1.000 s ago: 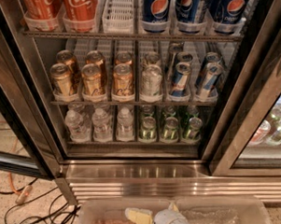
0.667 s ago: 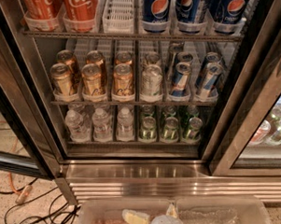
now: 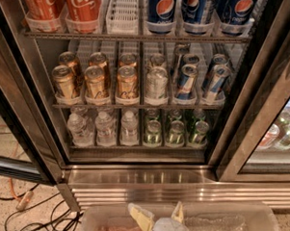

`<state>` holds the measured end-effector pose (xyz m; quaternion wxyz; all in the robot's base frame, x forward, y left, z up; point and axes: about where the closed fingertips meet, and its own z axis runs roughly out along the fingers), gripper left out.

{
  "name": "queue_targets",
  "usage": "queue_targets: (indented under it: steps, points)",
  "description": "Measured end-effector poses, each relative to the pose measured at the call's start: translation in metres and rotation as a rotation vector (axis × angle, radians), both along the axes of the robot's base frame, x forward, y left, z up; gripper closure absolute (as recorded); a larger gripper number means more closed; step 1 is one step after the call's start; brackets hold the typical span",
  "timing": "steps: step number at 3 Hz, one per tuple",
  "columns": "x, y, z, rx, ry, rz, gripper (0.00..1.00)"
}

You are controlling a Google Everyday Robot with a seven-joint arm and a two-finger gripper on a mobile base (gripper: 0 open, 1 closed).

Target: Pick green can from bottom shelf of fridge

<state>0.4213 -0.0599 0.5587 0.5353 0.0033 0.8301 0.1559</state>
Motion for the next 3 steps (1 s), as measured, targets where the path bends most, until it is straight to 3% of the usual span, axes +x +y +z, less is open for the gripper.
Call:
queue_targets:
  steps: [1,3]
  points:
    - [0.0051,-0.0164,0.0039,-0.013,-0.032,-0.067,0.0]
    - [0.0081,-0.0172,0.0029,0.016,-0.049,-0.091,0.0]
